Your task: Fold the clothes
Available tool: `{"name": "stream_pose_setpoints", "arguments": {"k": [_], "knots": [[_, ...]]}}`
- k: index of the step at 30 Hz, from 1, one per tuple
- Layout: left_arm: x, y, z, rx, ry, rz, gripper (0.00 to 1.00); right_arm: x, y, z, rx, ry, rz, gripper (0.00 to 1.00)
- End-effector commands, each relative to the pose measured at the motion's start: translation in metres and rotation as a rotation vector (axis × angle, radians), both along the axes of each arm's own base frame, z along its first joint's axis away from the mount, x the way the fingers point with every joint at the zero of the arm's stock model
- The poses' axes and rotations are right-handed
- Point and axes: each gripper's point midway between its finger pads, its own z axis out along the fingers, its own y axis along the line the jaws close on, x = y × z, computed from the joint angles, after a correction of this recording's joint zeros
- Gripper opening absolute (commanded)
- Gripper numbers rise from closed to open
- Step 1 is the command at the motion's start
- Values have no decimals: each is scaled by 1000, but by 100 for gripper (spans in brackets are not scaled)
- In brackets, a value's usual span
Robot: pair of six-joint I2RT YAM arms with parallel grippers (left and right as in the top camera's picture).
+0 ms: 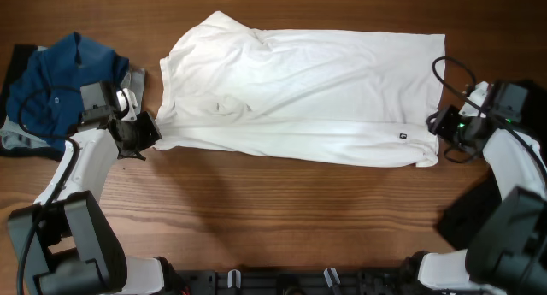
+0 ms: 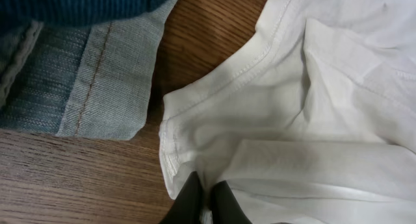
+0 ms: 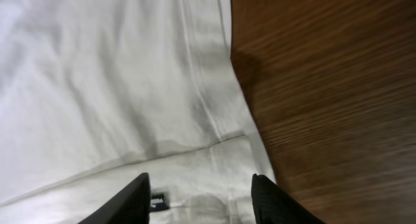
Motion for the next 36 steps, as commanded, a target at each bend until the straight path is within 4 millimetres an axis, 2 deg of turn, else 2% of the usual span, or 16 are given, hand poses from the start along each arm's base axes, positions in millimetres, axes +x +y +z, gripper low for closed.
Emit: {"name": "stream_pose_setpoints", "arguments": {"k": [1, 3, 6, 9, 19, 21, 22, 23, 29, 31, 36], "knots": [[-1, 2, -2, -2, 7, 11, 4, 2, 8, -30, 49, 56, 30, 58], [-2, 2, -2, -2, 9, 11, 4, 2, 13, -40, 78, 69, 37, 55], [-2, 2, -2, -3, 11, 11, 4, 3, 21, -44, 126, 69, 57, 36], [-3, 2, -2, -3, 14, 12, 4, 4, 20, -40, 120, 60, 57, 23], [-4, 1, -3, -5, 21, 12, 4, 15, 14, 3, 65, -54, 65, 23], [-4, 1, -3, -5, 21, 12, 4, 15, 15, 4, 67, -54, 66, 17], [-4, 1, -3, -5, 21, 12, 4, 14, 15, 4, 71, -50, 62, 8], [-4, 1, -3, -5, 21, 12, 4, 13, 15, 4, 75, -46, 55, 4], [-4, 1, -3, -5, 21, 12, 4, 18, 10, 6, 53, -66, 42, 4], [-4, 1, -3, -5, 21, 12, 4, 28, -4, 9, 0, -98, -16, 4], [-4, 1, -3, -4, 20, 12, 4, 57, -15, 29, -24, -240, -52, 4]]}}
